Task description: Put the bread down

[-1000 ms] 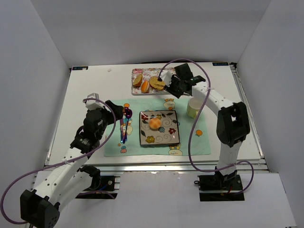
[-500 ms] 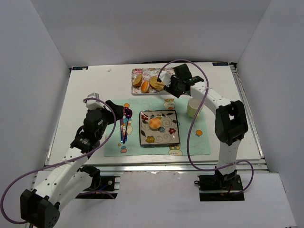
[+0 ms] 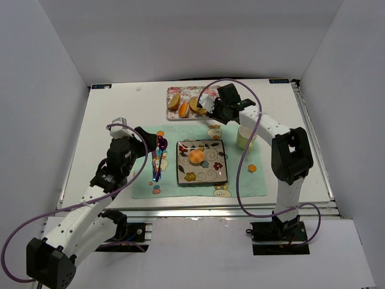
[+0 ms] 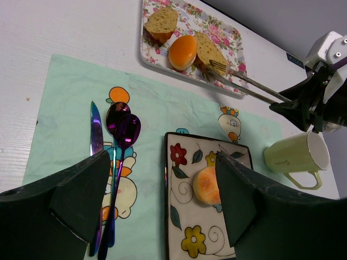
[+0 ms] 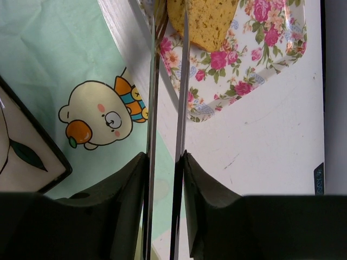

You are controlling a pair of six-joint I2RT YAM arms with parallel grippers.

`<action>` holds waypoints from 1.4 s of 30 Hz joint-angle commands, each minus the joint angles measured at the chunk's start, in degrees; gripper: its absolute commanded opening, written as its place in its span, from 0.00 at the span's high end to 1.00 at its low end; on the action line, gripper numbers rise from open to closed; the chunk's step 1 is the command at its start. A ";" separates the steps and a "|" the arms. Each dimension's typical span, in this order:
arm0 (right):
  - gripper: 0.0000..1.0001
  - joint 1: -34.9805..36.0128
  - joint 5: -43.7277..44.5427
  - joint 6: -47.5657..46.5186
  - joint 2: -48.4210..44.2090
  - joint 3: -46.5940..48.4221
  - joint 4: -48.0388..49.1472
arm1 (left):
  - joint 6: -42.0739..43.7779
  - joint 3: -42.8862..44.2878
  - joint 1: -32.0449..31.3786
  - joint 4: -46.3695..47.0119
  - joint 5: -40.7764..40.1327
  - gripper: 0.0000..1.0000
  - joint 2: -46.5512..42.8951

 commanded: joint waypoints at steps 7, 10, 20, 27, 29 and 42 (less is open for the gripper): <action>0.84 0.29 1.90 -0.29 -1.59 -0.08 2.74 | 0.15 0.34 0.10 0.58 0.13 0.13 -1.04; 0.90 0.20 1.72 0.50 -4.31 -0.52 2.92 | 0.07 0.25 0.10 0.93 0.22 0.13 -0.78; 0.93 -0.15 -5.37 4.72 -20.83 -7.45 -6.02 | 0.15 0.69 0.10 1.37 0.40 0.13 -0.60; 0.92 -0.06 -15.67 8.41 -37.62 -21.78 -15.07 | -0.02 0.25 0.19 1.64 0.92 0.13 -0.69; 0.92 -0.15 -18.13 9.20 -42.10 -25.73 -16.67 | 0.06 0.16 0.19 1.72 1.10 0.13 -0.69; 0.64 -0.06 -19.98 10.52 -48.35 -33.83 -19.40 | -0.02 -0.10 0.19 1.90 1.63 0.13 -1.04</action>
